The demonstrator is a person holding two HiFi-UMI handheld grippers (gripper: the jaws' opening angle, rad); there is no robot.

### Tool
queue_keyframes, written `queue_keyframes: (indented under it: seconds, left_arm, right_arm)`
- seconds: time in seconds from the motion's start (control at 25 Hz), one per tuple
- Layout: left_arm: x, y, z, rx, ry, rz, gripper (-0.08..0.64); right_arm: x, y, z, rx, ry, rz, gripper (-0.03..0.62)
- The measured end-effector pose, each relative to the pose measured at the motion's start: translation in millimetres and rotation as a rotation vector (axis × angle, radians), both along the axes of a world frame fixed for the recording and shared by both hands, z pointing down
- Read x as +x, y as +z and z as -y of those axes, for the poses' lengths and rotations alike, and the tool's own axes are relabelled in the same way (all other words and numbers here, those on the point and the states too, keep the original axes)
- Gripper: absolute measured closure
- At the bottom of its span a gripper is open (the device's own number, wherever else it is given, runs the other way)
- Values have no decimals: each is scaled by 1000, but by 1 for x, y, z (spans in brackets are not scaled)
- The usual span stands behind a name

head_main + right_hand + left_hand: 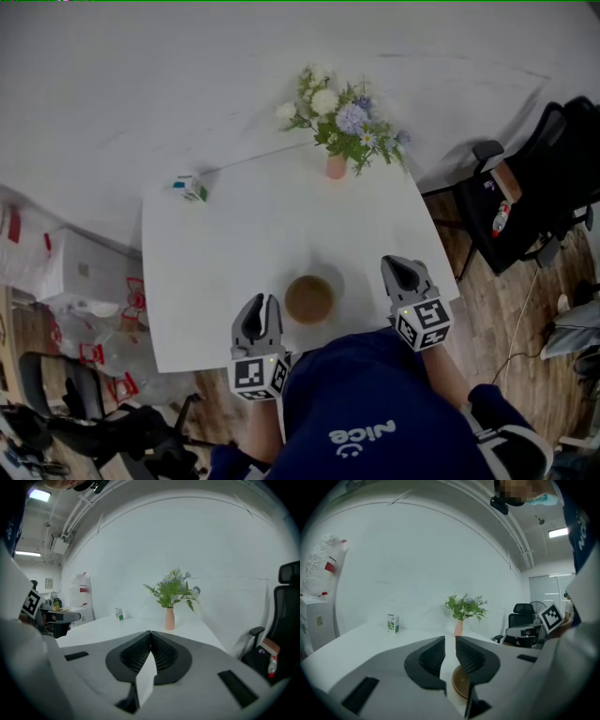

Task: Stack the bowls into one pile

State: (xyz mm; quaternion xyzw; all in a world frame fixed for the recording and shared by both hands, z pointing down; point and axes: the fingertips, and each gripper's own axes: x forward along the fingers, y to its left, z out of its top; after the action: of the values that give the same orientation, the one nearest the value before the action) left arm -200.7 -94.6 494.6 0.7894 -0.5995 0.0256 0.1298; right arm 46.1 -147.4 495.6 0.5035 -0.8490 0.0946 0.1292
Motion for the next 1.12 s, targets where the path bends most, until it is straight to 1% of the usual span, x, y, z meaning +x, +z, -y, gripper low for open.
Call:
queue_keyframes:
  seconds: [0.08, 0.2, 0.44, 0.76, 1.12]
  left_arm:
    - [0, -1, 0, 6, 0, 6, 518]
    - [2, -3, 1, 10, 11, 9, 541]
    - [4, -3, 1, 2, 37, 9, 541]
    - [5, -2, 2, -1, 55, -17, 541]
    - [6, -4, 5, 7, 62, -4, 541]
  right_arm:
    - [-4, -1, -2, 12, -21, -47, 569]
    - [-9, -2, -2, 19, -39, -71, 571]
    - [-15, -4, 0, 22, -43, -70, 571]
    - [-12, -5, 3, 24, -25, -65, 571]
    - [-14, -3, 3, 21, -25, -76, 571]
